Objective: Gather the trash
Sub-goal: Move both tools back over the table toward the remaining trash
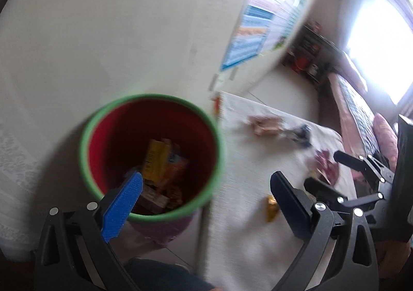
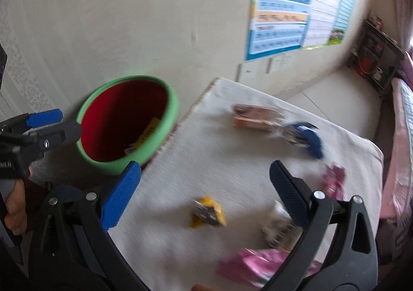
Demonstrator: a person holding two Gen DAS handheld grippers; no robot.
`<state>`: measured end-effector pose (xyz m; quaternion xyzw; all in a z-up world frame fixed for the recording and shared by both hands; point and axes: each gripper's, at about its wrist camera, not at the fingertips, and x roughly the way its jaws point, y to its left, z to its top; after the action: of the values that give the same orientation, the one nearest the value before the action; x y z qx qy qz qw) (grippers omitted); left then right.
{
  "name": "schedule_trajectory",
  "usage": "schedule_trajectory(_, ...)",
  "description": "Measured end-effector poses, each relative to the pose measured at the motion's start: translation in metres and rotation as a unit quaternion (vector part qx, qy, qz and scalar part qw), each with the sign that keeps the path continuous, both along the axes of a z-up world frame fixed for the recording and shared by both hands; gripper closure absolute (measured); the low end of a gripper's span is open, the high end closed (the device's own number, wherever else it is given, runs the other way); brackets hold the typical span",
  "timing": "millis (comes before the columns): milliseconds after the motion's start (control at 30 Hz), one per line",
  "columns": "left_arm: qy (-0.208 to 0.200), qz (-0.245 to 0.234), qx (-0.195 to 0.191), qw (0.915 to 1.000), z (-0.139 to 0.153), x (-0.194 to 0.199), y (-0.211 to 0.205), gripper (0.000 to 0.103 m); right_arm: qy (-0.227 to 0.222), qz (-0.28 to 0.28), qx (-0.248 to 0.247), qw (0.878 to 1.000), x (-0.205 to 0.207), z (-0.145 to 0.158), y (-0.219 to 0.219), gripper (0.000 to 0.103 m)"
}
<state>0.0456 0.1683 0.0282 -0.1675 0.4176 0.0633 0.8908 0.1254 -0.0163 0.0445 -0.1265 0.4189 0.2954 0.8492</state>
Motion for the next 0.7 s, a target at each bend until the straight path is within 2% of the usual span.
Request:
schedule_trajectory(267,0.006,-0.068,0.011,0.9976,0.006,0.019,-0.072,0.008,-0.006,-0.064,0.008,0.998,0.009,0.005,-0.078,0.005)
schedule_trajectory(500,0.028,-0.104,0.005,0.9942,-0.006,0.026,-0.114,0.008,-0.008,-0.106,0.01,0.994,0.015,0.005,-0.133,0.005)
schedule_trajectory(700,0.042,-0.118,0.007,0.9921,-0.016,0.032,-0.136,0.008,0.004,-0.131,0.01,0.991,0.02,-0.002,-0.162,0.005)
